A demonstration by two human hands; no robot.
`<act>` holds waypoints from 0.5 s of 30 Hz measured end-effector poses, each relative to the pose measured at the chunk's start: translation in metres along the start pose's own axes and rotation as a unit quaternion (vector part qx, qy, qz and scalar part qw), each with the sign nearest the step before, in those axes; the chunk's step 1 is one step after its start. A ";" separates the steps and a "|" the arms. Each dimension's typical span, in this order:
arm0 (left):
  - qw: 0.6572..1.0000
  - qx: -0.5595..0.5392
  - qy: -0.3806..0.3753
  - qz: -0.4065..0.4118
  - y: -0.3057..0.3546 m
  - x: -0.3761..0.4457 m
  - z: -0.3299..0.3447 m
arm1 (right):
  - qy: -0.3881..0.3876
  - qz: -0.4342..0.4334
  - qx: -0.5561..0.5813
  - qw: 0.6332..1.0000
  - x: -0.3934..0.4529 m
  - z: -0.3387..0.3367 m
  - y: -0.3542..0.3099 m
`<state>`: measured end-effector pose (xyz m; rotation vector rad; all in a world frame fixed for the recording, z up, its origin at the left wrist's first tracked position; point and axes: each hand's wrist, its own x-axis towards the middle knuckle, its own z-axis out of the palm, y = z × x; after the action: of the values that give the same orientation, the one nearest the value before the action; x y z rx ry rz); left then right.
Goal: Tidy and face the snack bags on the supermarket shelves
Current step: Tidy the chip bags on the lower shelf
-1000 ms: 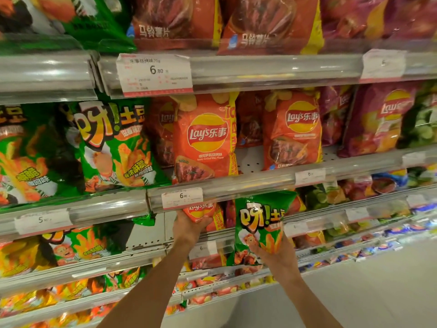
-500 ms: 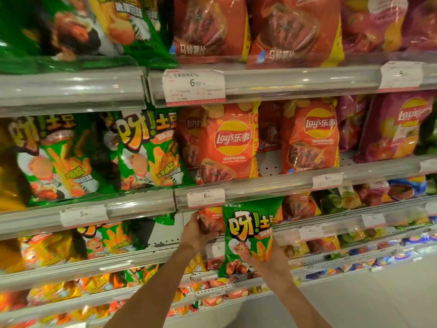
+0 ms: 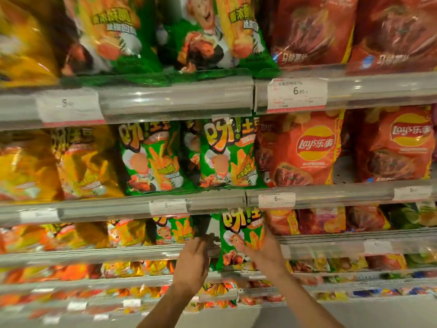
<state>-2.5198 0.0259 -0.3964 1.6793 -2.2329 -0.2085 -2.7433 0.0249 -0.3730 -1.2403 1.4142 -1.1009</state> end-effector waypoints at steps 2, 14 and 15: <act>0.996 0.069 0.007 0.050 -0.004 -0.003 -0.005 | 0.003 -0.005 -0.001 1.000 0.012 0.015 -0.005; 0.986 0.139 -0.084 0.033 -0.020 -0.014 0.000 | 0.091 0.027 -0.036 0.995 0.070 0.052 -0.004; 0.986 0.139 -0.086 0.034 -0.020 -0.013 0.001 | 0.086 0.031 -0.054 0.994 0.072 0.054 -0.002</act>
<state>-2.4991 0.0326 -0.4057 1.7783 -2.5418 -0.0244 -2.6940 -0.0499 -0.3862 -1.1912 1.6493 -1.1235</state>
